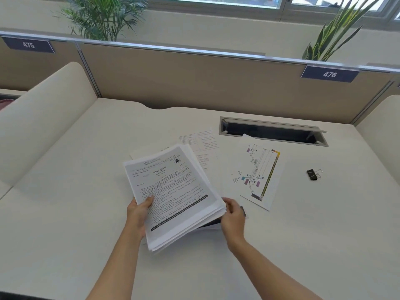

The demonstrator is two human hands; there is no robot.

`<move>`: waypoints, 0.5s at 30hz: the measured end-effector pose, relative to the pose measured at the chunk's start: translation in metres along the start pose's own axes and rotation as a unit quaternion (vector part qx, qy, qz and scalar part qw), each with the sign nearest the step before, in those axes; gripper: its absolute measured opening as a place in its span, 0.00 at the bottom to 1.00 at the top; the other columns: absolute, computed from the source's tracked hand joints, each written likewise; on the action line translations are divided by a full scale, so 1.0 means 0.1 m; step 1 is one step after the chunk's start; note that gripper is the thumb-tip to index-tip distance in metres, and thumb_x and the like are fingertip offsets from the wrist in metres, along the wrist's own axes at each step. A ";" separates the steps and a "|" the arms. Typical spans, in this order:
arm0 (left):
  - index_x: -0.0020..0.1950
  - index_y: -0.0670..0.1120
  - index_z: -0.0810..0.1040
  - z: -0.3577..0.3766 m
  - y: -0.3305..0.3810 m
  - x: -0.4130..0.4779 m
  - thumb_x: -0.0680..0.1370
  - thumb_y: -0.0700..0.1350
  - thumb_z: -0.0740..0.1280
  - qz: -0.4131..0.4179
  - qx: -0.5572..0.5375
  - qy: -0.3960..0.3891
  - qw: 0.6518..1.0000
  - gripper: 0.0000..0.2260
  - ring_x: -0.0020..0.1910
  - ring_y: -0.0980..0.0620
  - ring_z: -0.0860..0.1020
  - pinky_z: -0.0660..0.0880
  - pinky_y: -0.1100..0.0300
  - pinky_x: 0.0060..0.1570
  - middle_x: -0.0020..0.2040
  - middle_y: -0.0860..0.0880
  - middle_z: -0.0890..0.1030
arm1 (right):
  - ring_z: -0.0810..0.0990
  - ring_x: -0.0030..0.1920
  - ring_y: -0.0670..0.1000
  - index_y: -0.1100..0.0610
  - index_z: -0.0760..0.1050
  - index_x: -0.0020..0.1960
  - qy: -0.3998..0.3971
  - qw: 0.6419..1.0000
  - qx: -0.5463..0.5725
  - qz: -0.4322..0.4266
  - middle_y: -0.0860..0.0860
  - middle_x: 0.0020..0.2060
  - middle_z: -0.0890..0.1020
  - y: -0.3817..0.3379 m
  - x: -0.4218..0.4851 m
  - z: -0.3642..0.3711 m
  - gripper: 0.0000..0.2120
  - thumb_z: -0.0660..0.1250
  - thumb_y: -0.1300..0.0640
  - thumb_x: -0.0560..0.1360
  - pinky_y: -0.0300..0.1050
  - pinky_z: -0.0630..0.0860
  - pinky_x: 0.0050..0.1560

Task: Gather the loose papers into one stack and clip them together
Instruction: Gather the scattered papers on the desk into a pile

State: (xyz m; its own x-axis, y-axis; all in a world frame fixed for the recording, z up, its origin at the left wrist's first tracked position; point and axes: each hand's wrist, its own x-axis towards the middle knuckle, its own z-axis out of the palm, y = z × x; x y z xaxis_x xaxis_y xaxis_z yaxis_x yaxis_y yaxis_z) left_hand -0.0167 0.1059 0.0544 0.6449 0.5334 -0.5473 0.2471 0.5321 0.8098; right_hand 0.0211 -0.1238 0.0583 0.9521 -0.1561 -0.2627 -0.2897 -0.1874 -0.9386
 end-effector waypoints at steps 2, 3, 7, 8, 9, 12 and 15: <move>0.61 0.43 0.74 0.11 -0.02 0.01 0.77 0.38 0.67 0.007 0.021 -0.008 1.000 0.13 0.47 0.42 0.81 0.78 0.46 0.49 0.51 0.42 0.81 | 0.78 0.40 0.46 0.59 0.77 0.52 0.066 0.993 0.082 0.044 0.50 0.41 0.82 -0.04 0.16 -0.15 0.10 0.57 0.62 0.79 0.38 0.74 0.41; 0.62 0.43 0.74 0.18 -0.03 0.02 0.77 0.39 0.67 0.013 0.033 -0.015 0.999 0.14 0.48 0.42 0.81 0.78 0.46 0.50 0.53 0.42 0.81 | 0.78 0.41 0.48 0.60 0.77 0.53 0.083 0.989 0.107 0.061 0.52 0.42 0.82 -0.07 0.24 -0.22 0.11 0.57 0.59 0.80 0.42 0.76 0.44; 0.64 0.43 0.75 0.47 -0.10 0.05 0.77 0.40 0.67 0.049 0.088 -0.028 0.994 0.15 0.50 0.43 0.80 0.77 0.51 0.50 0.56 0.43 0.81 | 0.76 0.56 0.53 0.57 0.75 0.58 0.035 0.997 -0.020 0.060 0.53 0.54 0.79 -0.06 0.46 -0.39 0.13 0.60 0.51 0.79 0.47 0.71 0.57; 0.64 0.43 0.75 0.55 -0.12 0.06 0.77 0.40 0.67 0.060 0.104 -0.032 0.992 0.15 0.50 0.44 0.79 0.77 0.52 0.50 0.57 0.43 0.80 | 0.74 0.61 0.54 0.57 0.73 0.61 0.016 0.994 -0.091 0.050 0.53 0.59 0.77 -0.04 0.50 -0.40 0.16 0.62 0.50 0.77 0.48 0.69 0.60; 0.64 0.43 0.74 0.62 -0.14 0.07 0.77 0.40 0.67 0.070 0.121 -0.035 0.990 0.15 0.51 0.44 0.79 0.76 0.53 0.51 0.58 0.43 0.80 | 0.71 0.64 0.55 0.57 0.71 0.65 0.002 0.985 -0.168 0.039 0.54 0.63 0.74 -0.01 0.51 -0.40 0.22 0.65 0.48 0.75 0.50 0.68 0.64; 0.64 0.45 0.72 0.79 -0.20 0.10 0.77 0.42 0.67 0.098 0.192 -0.032 0.976 0.16 0.56 0.43 0.78 0.75 0.51 0.57 0.60 0.44 0.79 | 0.62 0.71 0.58 0.58 0.61 0.73 -0.028 0.942 -0.336 0.009 0.56 0.71 0.65 0.03 0.49 -0.37 0.36 0.68 0.43 0.71 0.55 0.62 0.68; 0.67 0.44 0.68 0.94 -0.24 0.13 0.76 0.47 0.68 0.121 0.306 0.004 0.944 0.21 0.62 0.41 0.72 0.71 0.49 0.59 0.64 0.42 0.75 | 0.60 0.71 0.58 0.59 0.54 0.75 -0.043 0.923 -0.382 -0.004 0.56 0.71 0.61 0.05 0.45 -0.32 0.43 0.70 0.42 0.69 0.55 0.62 0.68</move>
State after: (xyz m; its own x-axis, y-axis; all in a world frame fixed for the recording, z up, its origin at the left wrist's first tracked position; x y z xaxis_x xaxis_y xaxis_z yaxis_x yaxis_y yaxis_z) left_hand 0.0537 0.0377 0.0481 0.7308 0.5977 -0.3296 0.4663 -0.0846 0.8806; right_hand 0.0593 -0.1629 0.0490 0.9491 -0.0815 -0.3041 -0.2363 -0.8230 -0.5167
